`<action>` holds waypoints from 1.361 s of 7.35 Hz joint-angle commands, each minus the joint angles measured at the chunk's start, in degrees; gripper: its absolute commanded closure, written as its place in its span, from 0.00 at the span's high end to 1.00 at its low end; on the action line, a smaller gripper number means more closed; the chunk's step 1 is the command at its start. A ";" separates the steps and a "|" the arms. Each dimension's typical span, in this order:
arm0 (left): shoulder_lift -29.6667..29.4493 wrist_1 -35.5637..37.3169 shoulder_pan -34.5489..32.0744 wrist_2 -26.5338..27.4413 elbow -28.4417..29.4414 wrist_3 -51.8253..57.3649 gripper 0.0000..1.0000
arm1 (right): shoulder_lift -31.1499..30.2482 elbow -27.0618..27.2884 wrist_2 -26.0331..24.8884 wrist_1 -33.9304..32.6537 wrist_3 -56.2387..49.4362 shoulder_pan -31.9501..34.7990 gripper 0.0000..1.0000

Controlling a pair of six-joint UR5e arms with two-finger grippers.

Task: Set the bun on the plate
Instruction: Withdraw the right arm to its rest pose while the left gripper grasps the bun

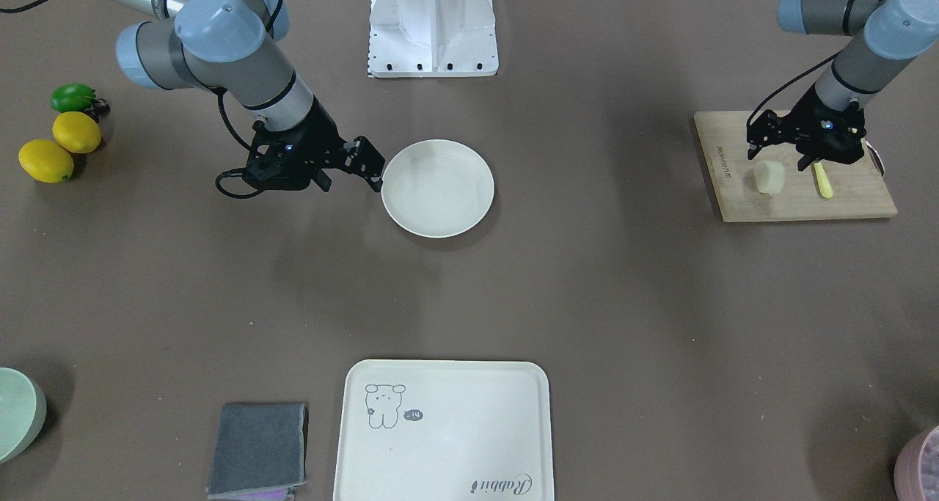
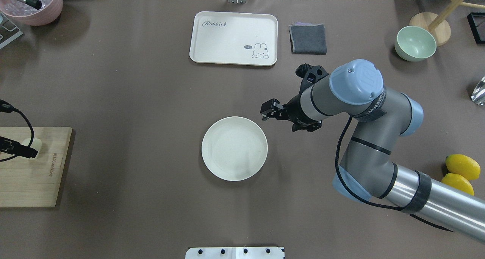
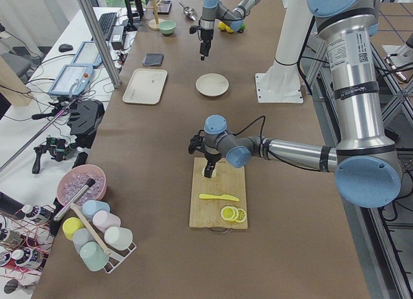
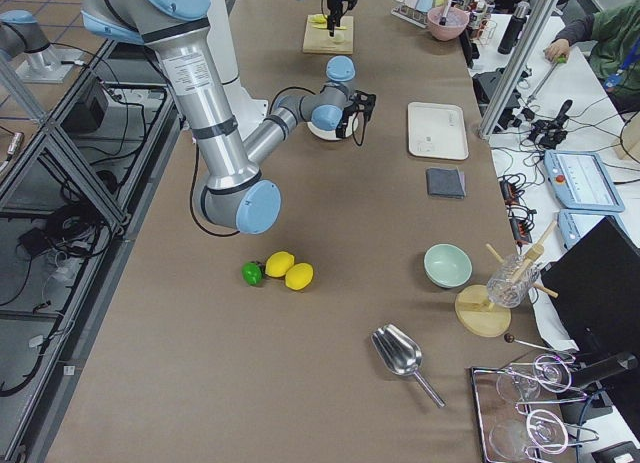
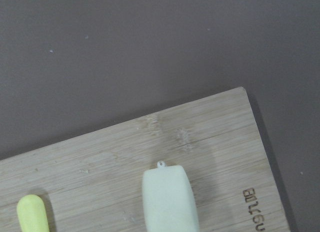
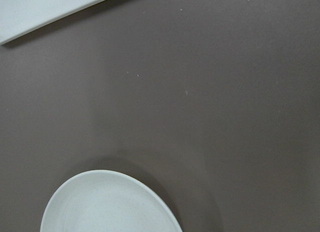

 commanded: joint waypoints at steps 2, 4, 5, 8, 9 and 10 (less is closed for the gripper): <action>-0.25 -0.15 0.65 0.32 1.18 0.40 0.68 | -1.21 0.32 1.17 -0.35 -1.35 1.86 1.00; -0.34 -1.10 0.65 0.32 2.14 0.58 0.55 | -4.01 0.76 2.92 -0.43 -8.42 5.10 1.00; -0.34 -1.37 0.65 0.32 2.24 0.58 0.53 | -6.55 0.93 3.02 -0.44 -13.61 6.33 1.00; -0.95 -1.38 0.56 0.32 2.24 0.49 0.49 | -13.41 0.94 8.27 -0.44 -24.44 13.09 1.00; -1.04 -1.46 0.56 0.32 2.24 0.23 0.39 | -15.87 0.94 8.55 -0.44 -28.91 14.85 1.00; -1.04 -1.46 0.56 0.32 2.24 0.23 0.39 | -18.33 0.50 8.64 -0.44 -33.65 16.61 1.00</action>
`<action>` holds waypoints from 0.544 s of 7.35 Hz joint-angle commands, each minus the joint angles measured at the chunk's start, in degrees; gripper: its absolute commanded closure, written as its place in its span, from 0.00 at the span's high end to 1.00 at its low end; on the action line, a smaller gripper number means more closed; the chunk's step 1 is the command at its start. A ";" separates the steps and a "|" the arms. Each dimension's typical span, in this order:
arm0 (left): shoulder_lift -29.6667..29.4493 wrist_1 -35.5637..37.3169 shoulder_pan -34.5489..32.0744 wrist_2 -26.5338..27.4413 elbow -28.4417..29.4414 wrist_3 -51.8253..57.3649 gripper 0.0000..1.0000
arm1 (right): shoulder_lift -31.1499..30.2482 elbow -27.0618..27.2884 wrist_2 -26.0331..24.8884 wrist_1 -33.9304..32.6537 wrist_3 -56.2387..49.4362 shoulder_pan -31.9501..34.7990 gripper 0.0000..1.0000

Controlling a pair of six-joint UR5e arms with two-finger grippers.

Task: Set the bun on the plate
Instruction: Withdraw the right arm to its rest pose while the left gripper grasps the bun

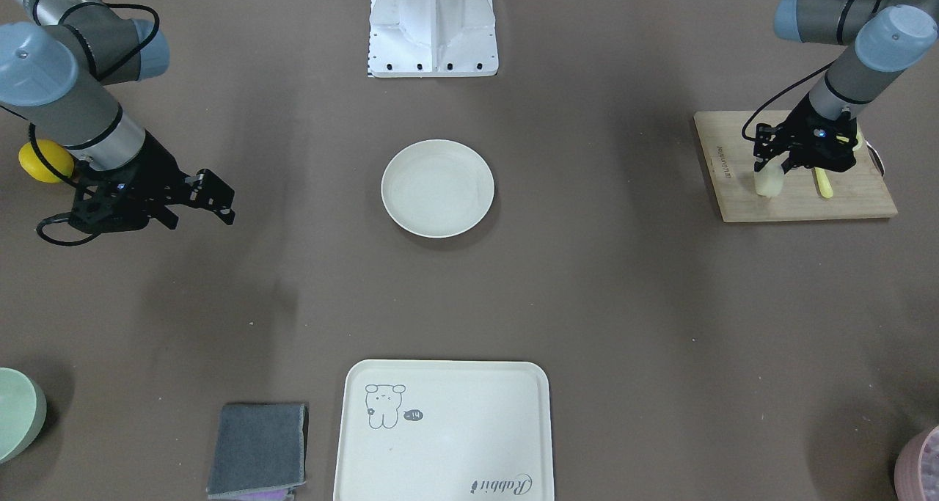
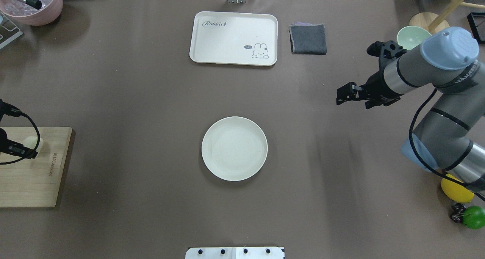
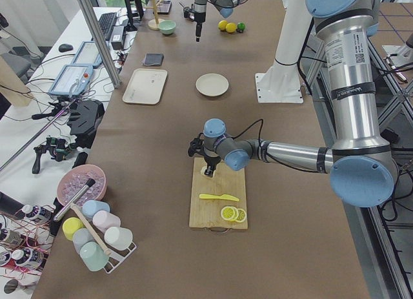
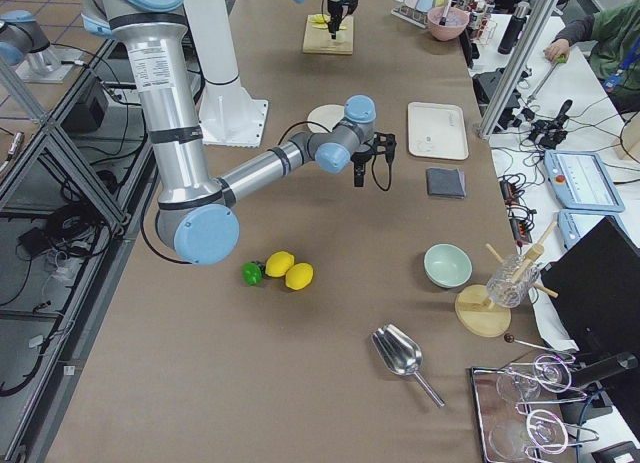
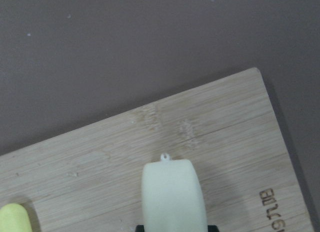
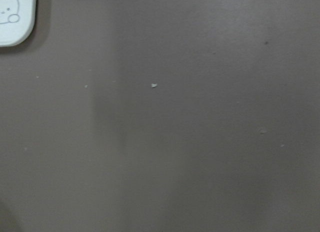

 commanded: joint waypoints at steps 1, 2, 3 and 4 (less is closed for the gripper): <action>-0.18 -0.03 -0.01 0.00 0.02 -0.10 0.36 | -6.22 -0.62 1.36 -1.30 -13.07 5.44 1.00; -0.53 -0.03 -0.36 0.00 -0.07 -0.27 0.34 | -8.33 -0.63 3.20 -4.89 -21.40 9.56 1.00; -0.89 -0.03 -0.80 -0.09 -0.50 -0.36 0.34 | -10.53 -0.89 3.74 -7.62 -28.27 13.17 1.00; -1.76 -0.03 -2.54 -0.17 -0.60 -0.45 0.34 | -13.16 -1.24 3.83 -10.26 -35.82 17.47 1.00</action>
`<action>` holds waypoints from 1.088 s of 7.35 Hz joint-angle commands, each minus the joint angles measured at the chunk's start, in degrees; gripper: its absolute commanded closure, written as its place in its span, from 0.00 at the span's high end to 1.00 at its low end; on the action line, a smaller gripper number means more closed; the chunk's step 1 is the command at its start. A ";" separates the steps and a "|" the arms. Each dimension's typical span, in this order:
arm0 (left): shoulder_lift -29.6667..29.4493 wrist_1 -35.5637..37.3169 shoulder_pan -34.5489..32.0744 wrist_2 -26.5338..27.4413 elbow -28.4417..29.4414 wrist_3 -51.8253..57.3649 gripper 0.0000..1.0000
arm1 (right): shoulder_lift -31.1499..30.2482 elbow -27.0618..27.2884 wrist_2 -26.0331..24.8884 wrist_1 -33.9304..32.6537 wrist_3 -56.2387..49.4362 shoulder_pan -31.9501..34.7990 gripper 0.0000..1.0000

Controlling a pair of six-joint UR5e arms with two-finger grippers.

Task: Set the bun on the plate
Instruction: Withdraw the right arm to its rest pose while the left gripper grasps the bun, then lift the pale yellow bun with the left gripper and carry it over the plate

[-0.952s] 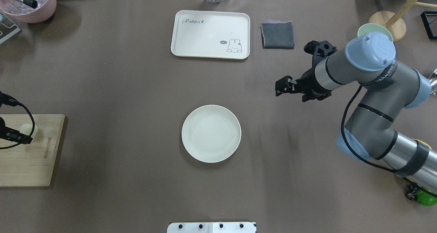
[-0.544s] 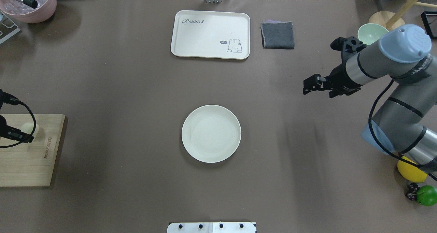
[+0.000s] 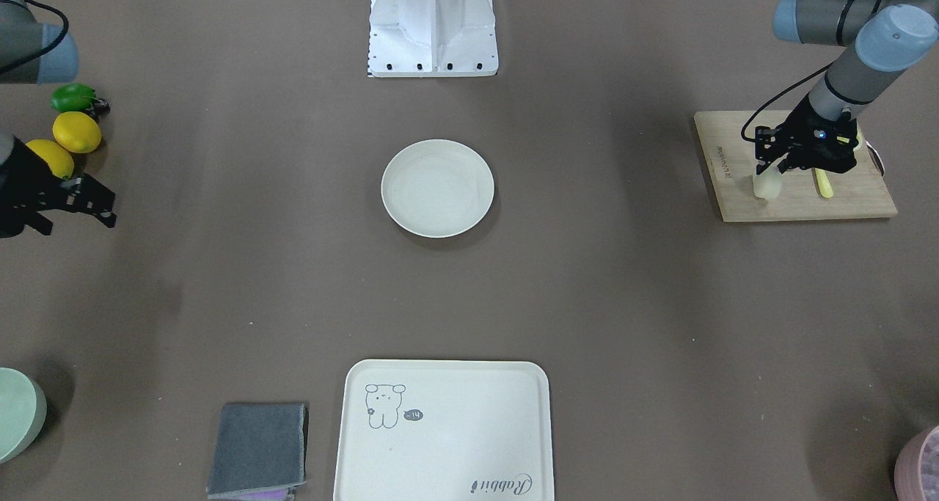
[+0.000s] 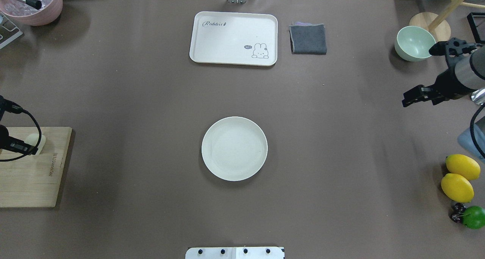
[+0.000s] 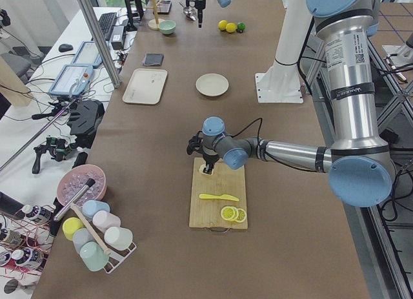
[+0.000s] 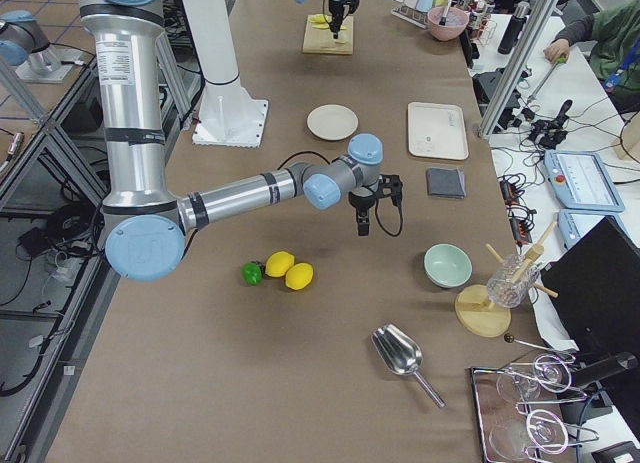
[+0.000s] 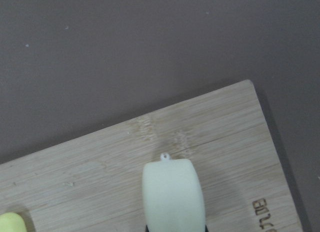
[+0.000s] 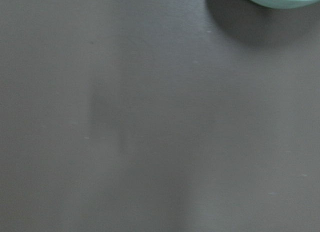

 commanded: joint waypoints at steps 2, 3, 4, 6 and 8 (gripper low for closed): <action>-4.94 0.52 -4.41 -0.45 -0.75 -0.38 0.34 | -6.75 -2.04 1.31 -8.47 -25.59 14.44 1.00; -8.71 1.14 -4.59 -0.45 -0.58 -4.56 0.34 | -7.02 -4.84 3.15 -8.76 -30.79 17.88 1.00; -13.01 3.23 -4.60 -0.36 -0.58 -9.13 0.34 | -6.94 -8.09 4.38 -8.32 -33.89 20.08 1.00; -24.86 12.87 -2.94 -0.10 -1.71 -18.17 0.34 | -6.85 -10.66 5.62 -8.67 -36.82 24.04 1.00; -33.40 24.20 2.23 0.68 -5.23 -25.30 0.34 | -6.15 -10.76 9.21 -9.28 -36.82 26.42 1.00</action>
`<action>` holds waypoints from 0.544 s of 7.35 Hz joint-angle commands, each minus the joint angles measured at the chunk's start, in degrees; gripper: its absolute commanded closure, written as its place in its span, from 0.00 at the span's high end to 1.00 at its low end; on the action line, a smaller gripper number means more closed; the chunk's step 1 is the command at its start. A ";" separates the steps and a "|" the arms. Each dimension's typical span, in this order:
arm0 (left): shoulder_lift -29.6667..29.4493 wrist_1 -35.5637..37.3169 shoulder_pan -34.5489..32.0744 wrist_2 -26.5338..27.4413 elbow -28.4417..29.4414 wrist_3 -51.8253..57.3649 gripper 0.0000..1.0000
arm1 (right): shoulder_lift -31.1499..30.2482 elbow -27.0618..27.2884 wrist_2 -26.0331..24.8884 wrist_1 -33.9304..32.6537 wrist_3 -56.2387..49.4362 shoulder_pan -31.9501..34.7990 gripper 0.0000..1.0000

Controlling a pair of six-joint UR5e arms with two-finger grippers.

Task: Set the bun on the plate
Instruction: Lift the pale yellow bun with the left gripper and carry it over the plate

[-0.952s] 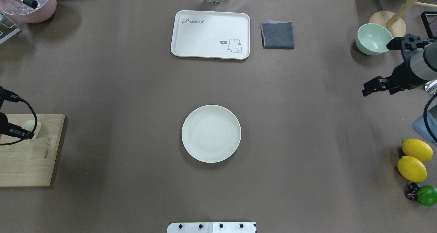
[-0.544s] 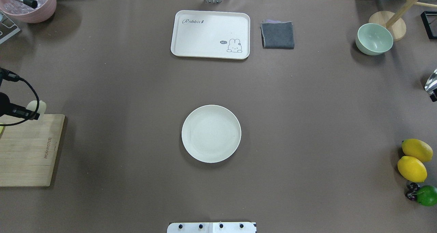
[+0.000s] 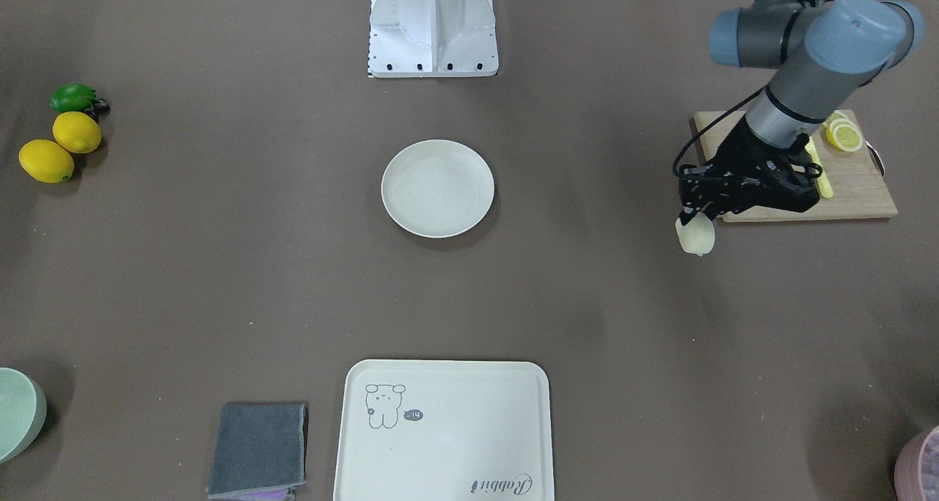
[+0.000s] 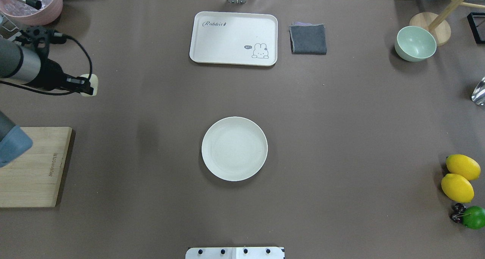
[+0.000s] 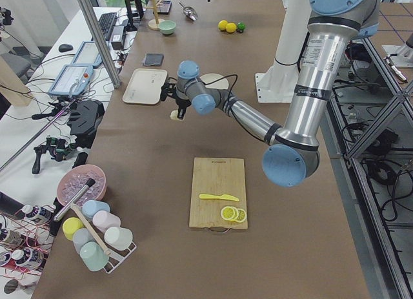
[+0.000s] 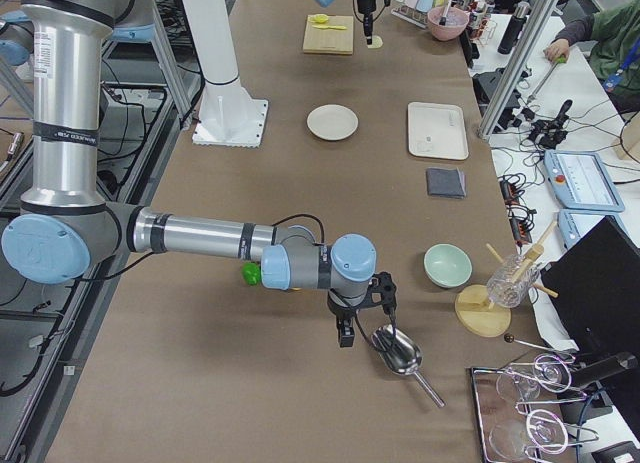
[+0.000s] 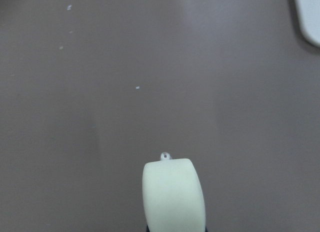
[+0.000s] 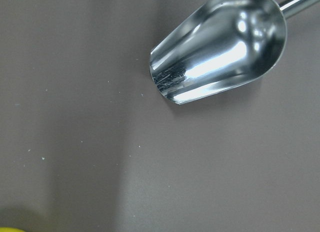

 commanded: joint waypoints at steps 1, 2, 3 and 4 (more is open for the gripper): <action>-9.77 10.30 7.60 5.55 -1.77 -9.03 0.34 | 2.25 1.02 3.18 -4.92 -0.23 3.19 1.00; -12.07 11.90 12.44 9.17 -1.68 -12.55 0.34 | 5.05 2.68 3.10 -10.28 -0.23 3.73 1.00; -12.62 11.92 17.36 13.21 -1.59 -16.07 0.34 | 6.90 3.48 3.01 -12.77 -0.14 3.73 1.00; -13.58 11.92 24.45 19.25 -1.24 -19.67 0.35 | 7.44 3.49 3.09 -12.79 0.56 3.73 1.00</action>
